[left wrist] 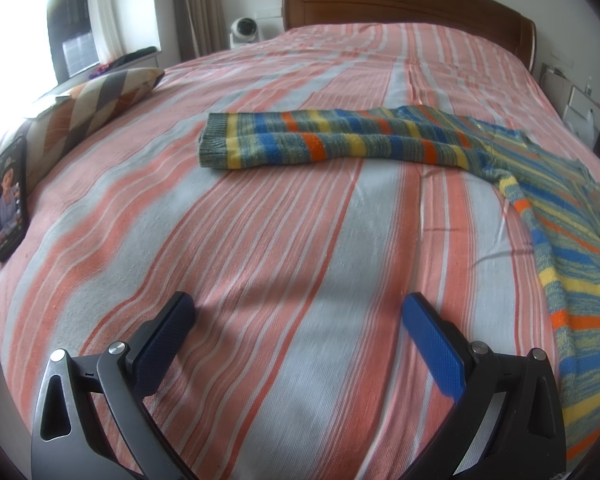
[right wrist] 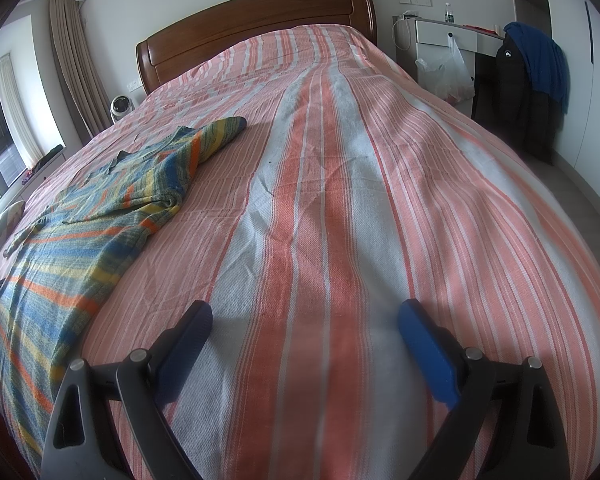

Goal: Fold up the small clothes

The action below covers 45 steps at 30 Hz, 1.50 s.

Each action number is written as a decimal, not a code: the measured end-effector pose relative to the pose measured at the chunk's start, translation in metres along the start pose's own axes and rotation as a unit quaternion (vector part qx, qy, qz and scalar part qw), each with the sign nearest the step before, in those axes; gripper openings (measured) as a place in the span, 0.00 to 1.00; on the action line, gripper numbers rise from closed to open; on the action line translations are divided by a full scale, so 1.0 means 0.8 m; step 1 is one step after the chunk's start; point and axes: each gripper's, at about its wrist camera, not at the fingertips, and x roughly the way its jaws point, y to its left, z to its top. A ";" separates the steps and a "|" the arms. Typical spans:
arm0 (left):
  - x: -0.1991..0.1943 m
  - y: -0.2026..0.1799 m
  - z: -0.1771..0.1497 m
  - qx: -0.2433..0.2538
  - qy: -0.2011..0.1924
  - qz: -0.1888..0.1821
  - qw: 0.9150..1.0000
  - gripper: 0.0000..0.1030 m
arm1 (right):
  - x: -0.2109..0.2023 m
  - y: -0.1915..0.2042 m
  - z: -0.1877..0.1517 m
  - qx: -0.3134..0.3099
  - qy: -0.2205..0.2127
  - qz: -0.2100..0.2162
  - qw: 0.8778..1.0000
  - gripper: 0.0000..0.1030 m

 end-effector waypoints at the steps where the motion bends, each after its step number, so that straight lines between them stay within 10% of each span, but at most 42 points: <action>1: 0.001 0.001 0.001 0.000 0.000 0.000 1.000 1.00 | 0.000 0.000 0.000 0.000 0.000 0.000 1.000 0.91; 45: -0.002 -0.004 -0.001 0.002 -0.001 0.003 1.000 1.00 | 0.000 0.000 0.000 -0.001 0.000 -0.001 1.000 0.91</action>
